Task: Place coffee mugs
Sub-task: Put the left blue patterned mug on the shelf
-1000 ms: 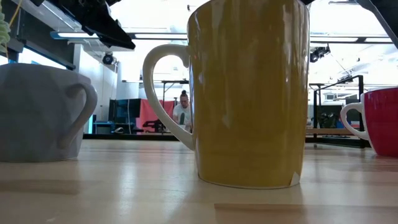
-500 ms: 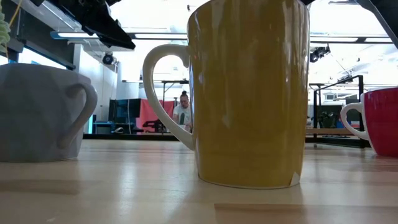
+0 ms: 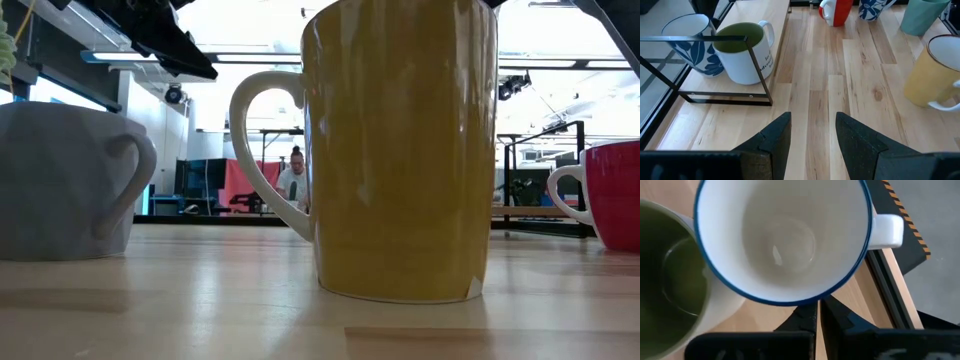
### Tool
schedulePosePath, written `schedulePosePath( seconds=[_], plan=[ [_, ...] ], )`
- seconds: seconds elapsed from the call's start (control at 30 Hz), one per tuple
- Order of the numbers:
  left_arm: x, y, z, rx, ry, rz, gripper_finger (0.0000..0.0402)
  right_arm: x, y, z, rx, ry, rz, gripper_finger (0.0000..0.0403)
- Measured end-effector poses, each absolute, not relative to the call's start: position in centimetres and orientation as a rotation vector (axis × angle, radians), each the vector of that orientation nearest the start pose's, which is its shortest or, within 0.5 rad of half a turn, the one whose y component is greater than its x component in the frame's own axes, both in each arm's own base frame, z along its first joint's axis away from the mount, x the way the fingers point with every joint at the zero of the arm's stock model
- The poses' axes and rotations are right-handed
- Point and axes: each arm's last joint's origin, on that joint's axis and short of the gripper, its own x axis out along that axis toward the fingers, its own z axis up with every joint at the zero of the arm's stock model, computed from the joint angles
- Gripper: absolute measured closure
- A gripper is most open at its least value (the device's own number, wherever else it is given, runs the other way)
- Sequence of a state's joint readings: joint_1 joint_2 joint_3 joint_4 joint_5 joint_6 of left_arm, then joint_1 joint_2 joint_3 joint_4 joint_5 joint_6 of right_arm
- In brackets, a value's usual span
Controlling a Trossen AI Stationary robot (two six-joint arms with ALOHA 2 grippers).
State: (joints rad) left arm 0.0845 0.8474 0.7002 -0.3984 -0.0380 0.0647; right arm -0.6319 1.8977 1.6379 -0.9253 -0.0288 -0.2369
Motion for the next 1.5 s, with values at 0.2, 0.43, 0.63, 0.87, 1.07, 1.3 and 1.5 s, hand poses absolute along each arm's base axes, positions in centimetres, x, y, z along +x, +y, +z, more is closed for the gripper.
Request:
schedulePosePath(
  seconds=[0.2,0.43,0.63,0.87,1.07,1.3,1.5],
  plan=[
    [17.83,1.62,27.47,0.050,0.549,0.101,0.0259,31.99,-22.95,25.92,0.175,1.179,-0.370,0.0403],
    [17.83,1.62,27.47,0.050,0.549,0.101,0.0259,32.35,-22.72,25.99,0.176,1.151,-0.332,0.0403],
    [17.83,1.61,27.46,0.050,0.550,0.101,0.0259,32.33,-22.72,25.98,0.180,1.149,-0.326,0.0403],
    [17.83,1.62,27.46,0.061,0.550,0.098,0.0259,32.33,-22.70,25.98,0.176,1.150,-0.318,0.0403],
    [17.83,1.61,27.46,0.061,0.550,0.098,0.0259,32.37,-22.64,25.99,0.183,1.141,-0.292,0.0403],
    [17.82,1.61,27.47,0.061,0.550,0.098,0.0259,32.35,-22.68,25.98,0.175,1.147,-0.304,0.0403],
    [17.83,1.61,27.46,0.061,0.550,0.098,0.0259,31.42,-22.51,25.64,0.164,1.280,-0.413,0.0403]
  ],
)
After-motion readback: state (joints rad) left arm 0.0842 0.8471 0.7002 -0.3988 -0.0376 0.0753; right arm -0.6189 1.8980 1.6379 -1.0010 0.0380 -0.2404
